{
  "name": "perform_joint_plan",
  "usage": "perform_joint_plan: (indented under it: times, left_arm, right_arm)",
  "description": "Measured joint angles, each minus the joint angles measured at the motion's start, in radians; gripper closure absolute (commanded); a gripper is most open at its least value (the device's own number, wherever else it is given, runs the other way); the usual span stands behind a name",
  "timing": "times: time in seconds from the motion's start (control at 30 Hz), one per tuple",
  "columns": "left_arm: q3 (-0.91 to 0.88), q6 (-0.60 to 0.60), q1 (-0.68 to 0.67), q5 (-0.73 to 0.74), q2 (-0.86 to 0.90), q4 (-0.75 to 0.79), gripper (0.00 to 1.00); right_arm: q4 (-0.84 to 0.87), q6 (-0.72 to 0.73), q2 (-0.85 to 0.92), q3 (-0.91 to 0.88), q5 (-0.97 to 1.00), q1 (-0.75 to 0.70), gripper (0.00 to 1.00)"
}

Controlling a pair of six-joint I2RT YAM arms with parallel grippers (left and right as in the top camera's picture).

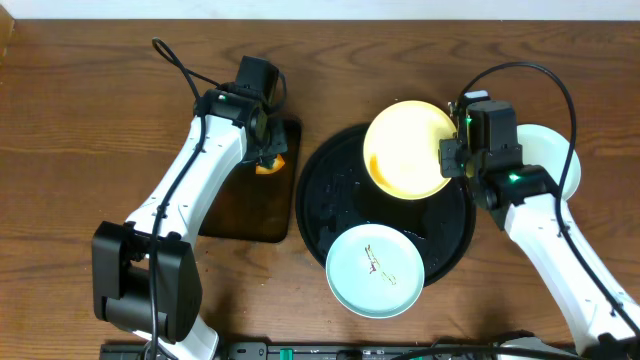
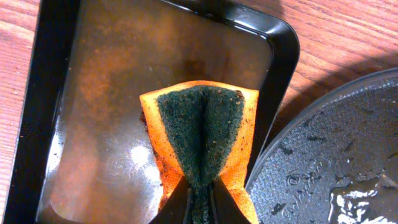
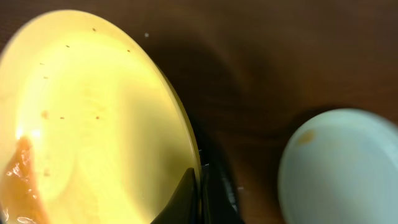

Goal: Clean dirty plates on tray and stack at the side
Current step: 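Lift the yellow plate with the right gripper and stack it on the light-blue plate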

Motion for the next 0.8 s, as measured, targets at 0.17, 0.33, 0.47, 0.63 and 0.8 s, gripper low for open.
perform_joint_plan:
  times: [0.17, 0.33, 0.47, 0.63, 0.8]
  left_arm:
    - [0.0, 0.0, 0.0, 0.0, 0.0, 0.0, 0.92]
    - [0.0, 0.0, 0.0, 0.0, 0.0, 0.0, 0.92]
    - [0.0, 0.0, 0.0, 0.0, 0.0, 0.0, 0.92]
    - [-0.003, 0.0, 0.0, 0.0, 0.0, -0.001, 0.92]
    - [-0.003, 0.0, 0.0, 0.0, 0.0, -0.001, 0.92]
  right_arm:
    - [-0.002, -0.095, -0.034, 0.0, 0.118, 0.067, 0.99]
    - [0.004, -0.179, -0.038, 0.0, 0.269, 0.188, 0.99]
    - [0.052, -0.23, -0.038, 0.0, 0.402, 0.308, 0.99]
    - [0.133, -0.28, -0.039, 0.0, 0.538, 0.407, 0.99]
    - [0.138, -0.274, -0.039, 0.0, 0.608, 0.4, 0.99]
